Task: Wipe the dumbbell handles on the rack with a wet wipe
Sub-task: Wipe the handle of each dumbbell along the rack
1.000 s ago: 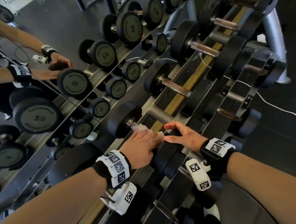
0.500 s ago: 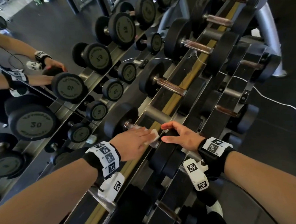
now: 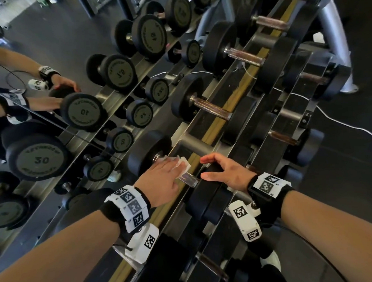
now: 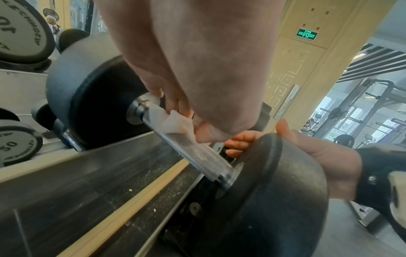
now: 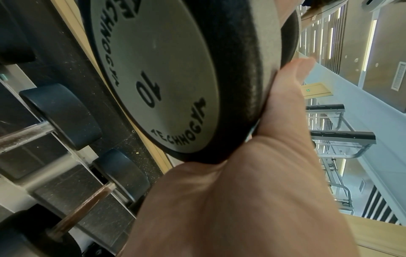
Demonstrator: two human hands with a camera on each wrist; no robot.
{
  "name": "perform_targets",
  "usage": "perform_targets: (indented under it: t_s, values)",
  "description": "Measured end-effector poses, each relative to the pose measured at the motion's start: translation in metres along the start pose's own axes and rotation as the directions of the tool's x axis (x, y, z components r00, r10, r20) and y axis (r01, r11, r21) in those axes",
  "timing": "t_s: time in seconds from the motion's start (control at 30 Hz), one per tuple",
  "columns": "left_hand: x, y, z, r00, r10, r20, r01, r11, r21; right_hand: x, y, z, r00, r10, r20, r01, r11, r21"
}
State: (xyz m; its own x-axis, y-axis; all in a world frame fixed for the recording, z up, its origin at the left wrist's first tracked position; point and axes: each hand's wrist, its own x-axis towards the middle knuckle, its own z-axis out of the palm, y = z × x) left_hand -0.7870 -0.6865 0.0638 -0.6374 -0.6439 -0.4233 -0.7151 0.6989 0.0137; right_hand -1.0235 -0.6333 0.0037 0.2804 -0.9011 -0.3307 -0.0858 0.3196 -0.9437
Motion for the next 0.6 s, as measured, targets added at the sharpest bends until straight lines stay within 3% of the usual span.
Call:
perform_targets:
  t_s: [0.17, 0.33, 0.5, 0.6]
  values:
    - [0.003, 0.01, 0.004, 0.985, 0.135, 0.111, -0.135, 0.991, -0.009, 0.002, 0.003, 0.001, 1.0, -0.01, -0.017, 0.01, 1.0, 0.009]
    - [0.017, -0.012, -0.01, 1.0, -0.009, 0.02, 0.009, 1.0, 0.002, 0.001, 0.004, 0.0, 1.0, 0.001, -0.008, -0.001, 1.0, 0.008]
    - [0.01, 0.0, 0.003, 0.99, 0.141, 0.02, -0.14, 0.989, -0.046, 0.001, 0.003, 0.0, 1.0, 0.001, -0.015, -0.001, 1.0, 0.01]
    - [0.014, -0.007, 0.0, 0.991, 0.132, -0.022, -0.132, 0.991, 0.015, 0.002, 0.003, 0.0, 1.0, 0.008, -0.011, -0.008, 1.0, 0.008]
